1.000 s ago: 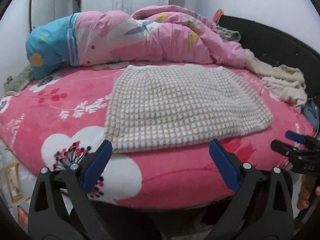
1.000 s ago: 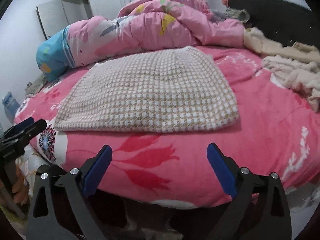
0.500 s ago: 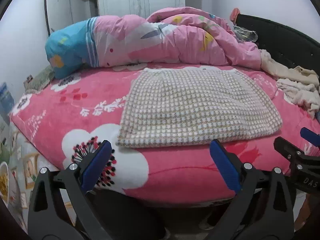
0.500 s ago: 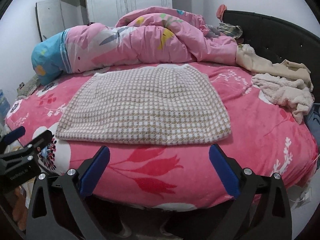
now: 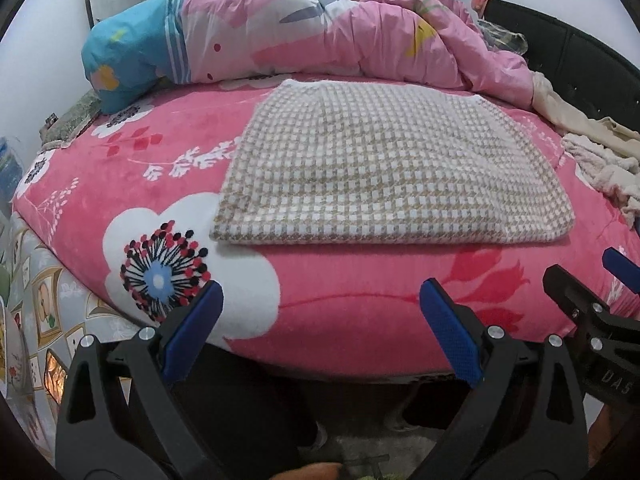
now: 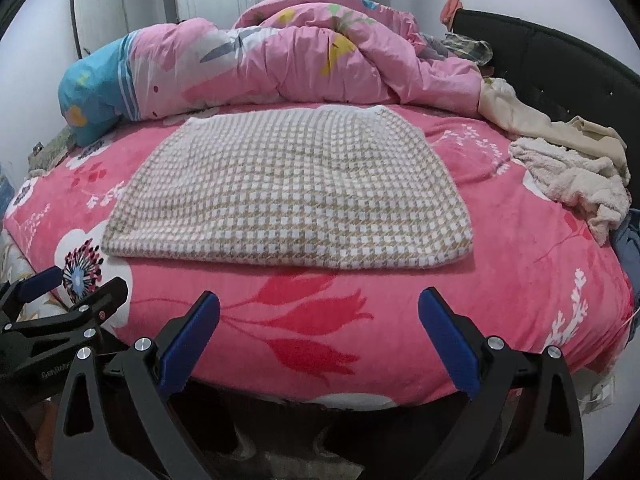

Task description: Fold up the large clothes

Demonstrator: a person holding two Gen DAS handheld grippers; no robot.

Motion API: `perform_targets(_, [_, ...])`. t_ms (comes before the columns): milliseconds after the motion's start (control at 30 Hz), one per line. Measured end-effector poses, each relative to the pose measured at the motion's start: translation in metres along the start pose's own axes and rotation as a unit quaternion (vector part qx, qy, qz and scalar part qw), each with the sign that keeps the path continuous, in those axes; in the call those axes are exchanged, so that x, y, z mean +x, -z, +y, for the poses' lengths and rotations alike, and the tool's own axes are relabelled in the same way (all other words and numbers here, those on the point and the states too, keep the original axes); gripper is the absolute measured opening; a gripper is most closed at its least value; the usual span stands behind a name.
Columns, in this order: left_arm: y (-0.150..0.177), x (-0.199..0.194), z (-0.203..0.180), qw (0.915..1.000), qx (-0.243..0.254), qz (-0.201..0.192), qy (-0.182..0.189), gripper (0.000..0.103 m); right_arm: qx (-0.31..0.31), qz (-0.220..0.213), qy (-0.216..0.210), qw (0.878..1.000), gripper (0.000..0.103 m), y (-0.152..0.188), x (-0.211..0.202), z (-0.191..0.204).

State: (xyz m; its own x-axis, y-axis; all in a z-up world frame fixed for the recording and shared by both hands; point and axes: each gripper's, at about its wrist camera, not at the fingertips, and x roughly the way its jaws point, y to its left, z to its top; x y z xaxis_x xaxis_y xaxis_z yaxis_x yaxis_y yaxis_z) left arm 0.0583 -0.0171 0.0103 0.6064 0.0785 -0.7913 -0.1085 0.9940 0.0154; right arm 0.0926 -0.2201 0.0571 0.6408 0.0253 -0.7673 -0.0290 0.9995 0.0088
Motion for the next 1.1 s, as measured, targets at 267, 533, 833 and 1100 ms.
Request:
perform_targets(267, [-0.0001, 0.0011, -0.0006, 1.0000, 0.002, 0.002, -0.004, 0.095, -0.003, 0.007, -0.009, 1.000, 0.097, 0.0020, 0.0012, 0.0011])
perform_targets(533, [0.0018, 0.0026, -0.0023, 1.0000, 0.005, 0.004, -0.004, 0.095, -0.002, 0.008, -0.005, 1.000, 0.097, 0.0027, 0.0010, 0.0002])
perform_targets(833, [0.0017, 0.0044, -0.0018, 0.9999, 0.008, 0.008, -0.002, 0.095, -0.002, 0.005, 0.000, 1.000, 0.097, 0.0016, -0.0002, -0.0024])
perform_targets(1100, [0.0020, 0.0046, -0.0033, 0.9999, 0.006, 0.009, -0.002, 0.095, -0.004, 0.007, 0.000, 1.000, 0.097, 0.0018, 0.0008, -0.0015])
